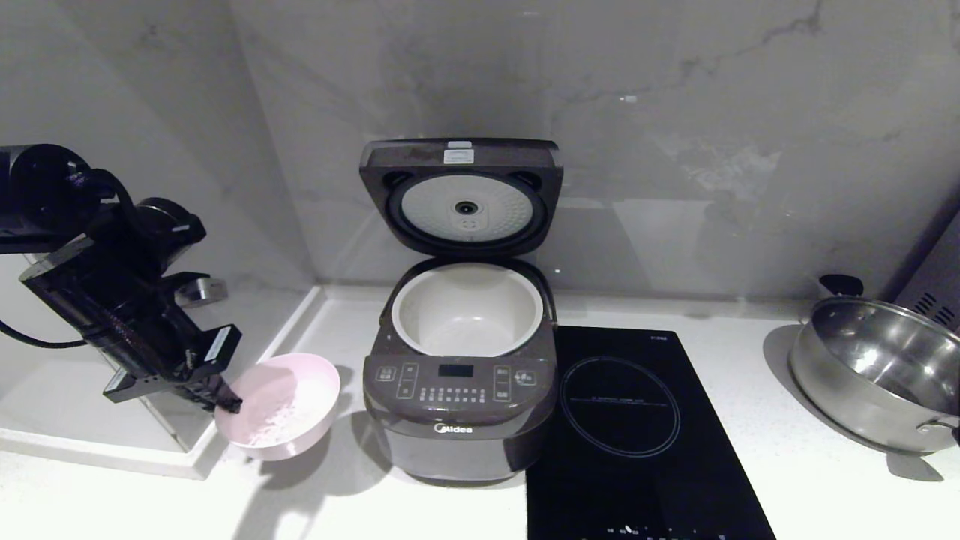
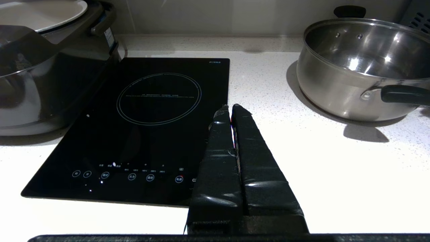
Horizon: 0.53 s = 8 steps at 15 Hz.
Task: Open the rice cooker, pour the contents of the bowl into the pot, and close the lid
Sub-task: Pour the water from the bowl into the rice cooker
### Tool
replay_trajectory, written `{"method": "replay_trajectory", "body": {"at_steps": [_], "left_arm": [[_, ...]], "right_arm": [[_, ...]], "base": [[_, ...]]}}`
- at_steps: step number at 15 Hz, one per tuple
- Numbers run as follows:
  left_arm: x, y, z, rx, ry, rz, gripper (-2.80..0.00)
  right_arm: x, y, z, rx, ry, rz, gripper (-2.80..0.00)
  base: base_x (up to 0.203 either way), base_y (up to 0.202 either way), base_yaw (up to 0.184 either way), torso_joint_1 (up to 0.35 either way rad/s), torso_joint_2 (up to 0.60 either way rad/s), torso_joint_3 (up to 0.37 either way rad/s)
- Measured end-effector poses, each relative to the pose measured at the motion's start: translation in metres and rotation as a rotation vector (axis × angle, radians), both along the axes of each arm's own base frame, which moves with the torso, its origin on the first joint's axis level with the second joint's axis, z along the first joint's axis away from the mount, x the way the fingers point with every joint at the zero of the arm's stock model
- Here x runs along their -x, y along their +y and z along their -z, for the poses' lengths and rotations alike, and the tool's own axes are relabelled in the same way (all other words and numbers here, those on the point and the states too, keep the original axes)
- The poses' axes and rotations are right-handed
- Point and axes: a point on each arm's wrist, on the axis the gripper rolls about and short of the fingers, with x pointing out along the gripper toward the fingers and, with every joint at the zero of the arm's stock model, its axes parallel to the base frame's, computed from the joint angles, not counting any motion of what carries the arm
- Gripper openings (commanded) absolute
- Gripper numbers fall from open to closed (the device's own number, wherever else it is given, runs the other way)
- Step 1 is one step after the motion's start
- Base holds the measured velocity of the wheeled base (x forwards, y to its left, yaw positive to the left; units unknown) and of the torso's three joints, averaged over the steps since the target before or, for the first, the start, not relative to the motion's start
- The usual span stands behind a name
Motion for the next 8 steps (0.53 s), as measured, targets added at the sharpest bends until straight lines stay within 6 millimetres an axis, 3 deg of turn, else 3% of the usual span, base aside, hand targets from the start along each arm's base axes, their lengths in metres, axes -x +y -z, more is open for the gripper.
{"method": "replay_trajectory", "body": {"at_steps": [8], "left_arm": [[-0.016,-0.002,-0.013,0.074,0.000,0.004,-2.80]], "right_arm": [[0.000,0.000,0.000,0.000,0.000,0.000,-2.80]], "base": [[0.000,0.000,0.000,0.000,0.00,0.000]]}}
